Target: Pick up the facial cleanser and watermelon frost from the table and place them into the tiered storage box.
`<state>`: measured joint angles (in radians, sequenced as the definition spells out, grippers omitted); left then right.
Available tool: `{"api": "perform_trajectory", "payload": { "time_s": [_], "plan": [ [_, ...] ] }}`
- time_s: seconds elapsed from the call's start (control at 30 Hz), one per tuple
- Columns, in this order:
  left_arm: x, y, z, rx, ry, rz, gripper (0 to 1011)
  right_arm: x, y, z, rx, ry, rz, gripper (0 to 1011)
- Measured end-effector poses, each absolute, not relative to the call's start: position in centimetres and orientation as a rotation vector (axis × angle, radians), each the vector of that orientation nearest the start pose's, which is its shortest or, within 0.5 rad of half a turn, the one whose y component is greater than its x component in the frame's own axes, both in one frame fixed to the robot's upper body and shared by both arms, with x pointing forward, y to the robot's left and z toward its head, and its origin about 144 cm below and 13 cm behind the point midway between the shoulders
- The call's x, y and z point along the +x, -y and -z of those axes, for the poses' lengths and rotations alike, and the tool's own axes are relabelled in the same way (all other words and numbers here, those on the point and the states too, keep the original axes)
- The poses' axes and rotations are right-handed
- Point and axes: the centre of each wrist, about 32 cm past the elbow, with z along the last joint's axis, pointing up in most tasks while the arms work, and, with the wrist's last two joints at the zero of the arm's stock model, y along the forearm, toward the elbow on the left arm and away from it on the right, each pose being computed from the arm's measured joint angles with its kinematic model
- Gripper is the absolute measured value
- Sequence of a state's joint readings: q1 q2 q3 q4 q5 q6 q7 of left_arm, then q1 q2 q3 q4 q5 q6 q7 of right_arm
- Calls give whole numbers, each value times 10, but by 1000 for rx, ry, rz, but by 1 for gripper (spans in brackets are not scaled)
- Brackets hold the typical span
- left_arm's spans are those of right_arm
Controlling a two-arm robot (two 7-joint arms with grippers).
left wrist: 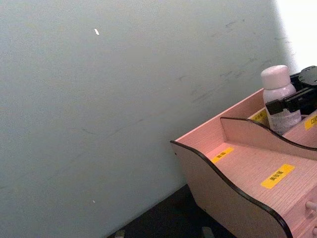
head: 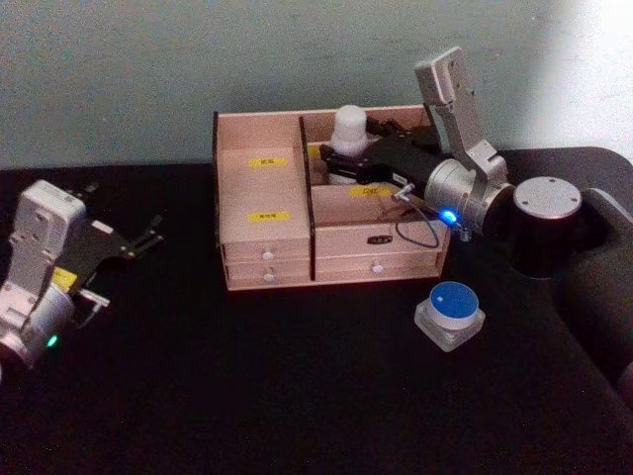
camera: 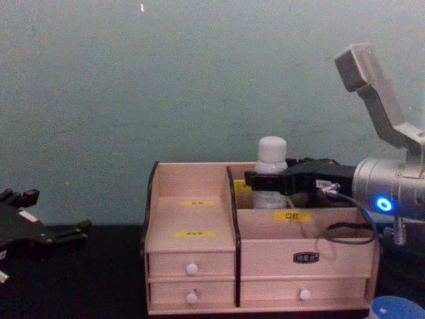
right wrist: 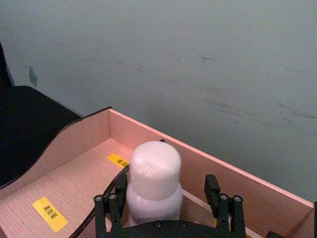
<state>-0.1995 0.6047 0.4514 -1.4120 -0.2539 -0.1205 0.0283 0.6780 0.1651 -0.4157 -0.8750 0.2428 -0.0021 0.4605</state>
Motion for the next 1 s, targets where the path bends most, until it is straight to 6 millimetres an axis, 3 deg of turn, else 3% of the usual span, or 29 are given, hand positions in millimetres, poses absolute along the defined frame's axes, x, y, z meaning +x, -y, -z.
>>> {"api": "perform_trajectory", "payload": {
  "time_s": [0.07,0.53,1.0],
  "plan": [
    [489,-310,-1140,304,285,-1248,1001,628,211,-1186,-170,14,899,1002],
    [489,-310,-1140,304,285,-1248,1001,627,211,-1187,-166,19,900,1000],
    [489,-310,-1140,304,285,-1248,1001,599,227,-1205,-132,59,911,1000]
  ]
}}
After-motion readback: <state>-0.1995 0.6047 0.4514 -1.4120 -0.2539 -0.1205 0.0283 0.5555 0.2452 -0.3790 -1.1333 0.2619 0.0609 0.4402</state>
